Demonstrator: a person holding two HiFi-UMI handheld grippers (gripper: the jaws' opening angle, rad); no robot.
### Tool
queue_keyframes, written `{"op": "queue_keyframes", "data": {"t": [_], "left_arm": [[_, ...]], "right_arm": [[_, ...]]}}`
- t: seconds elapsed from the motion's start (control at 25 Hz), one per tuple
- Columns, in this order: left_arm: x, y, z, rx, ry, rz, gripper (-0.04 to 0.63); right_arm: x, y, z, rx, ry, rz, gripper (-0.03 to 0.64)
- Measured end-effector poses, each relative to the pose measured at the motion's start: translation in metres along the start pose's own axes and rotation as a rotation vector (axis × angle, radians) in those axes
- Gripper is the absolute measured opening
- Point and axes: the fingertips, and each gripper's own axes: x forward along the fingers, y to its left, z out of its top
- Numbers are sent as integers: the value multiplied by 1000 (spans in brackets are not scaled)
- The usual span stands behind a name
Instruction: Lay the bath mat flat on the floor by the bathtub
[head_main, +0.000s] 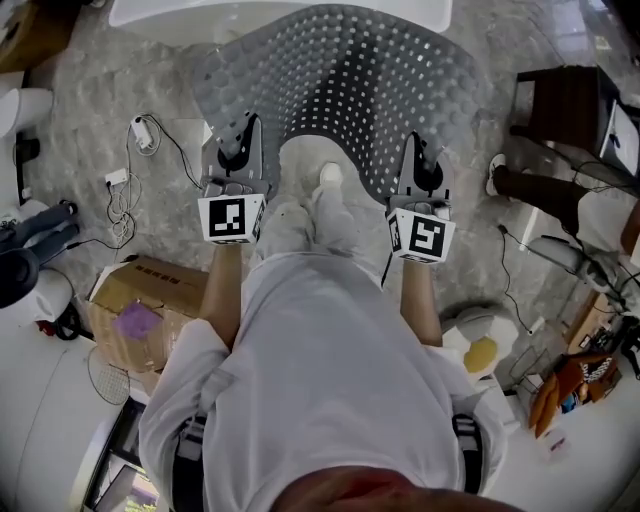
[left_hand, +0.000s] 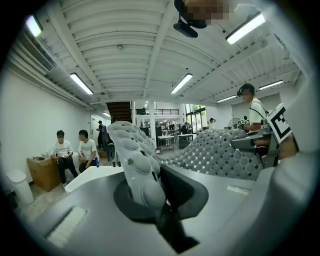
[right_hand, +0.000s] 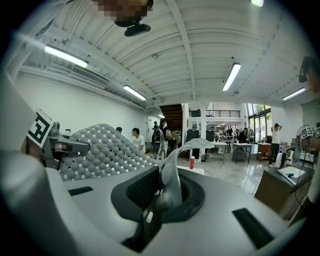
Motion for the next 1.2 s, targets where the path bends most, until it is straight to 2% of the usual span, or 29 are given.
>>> {"op": "queue_keyframes", "data": {"t": [0.2, 0.48, 0.92, 1.2], "left_arm": [[15, 1, -22, 1, 13, -19, 14], [48, 9, -86, 8, 4, -35, 14], [92, 5, -224, 6, -34, -48, 14], [116, -1, -316, 41, -68, -23, 14]], "right_arm": [[13, 1, -18, -3, 0, 4, 18], [45, 6, -76, -26, -9, -1, 20], [77, 3, -228, -43, -37, -49, 20], [105, 4, -326, -59, -73, -49, 20]]}}
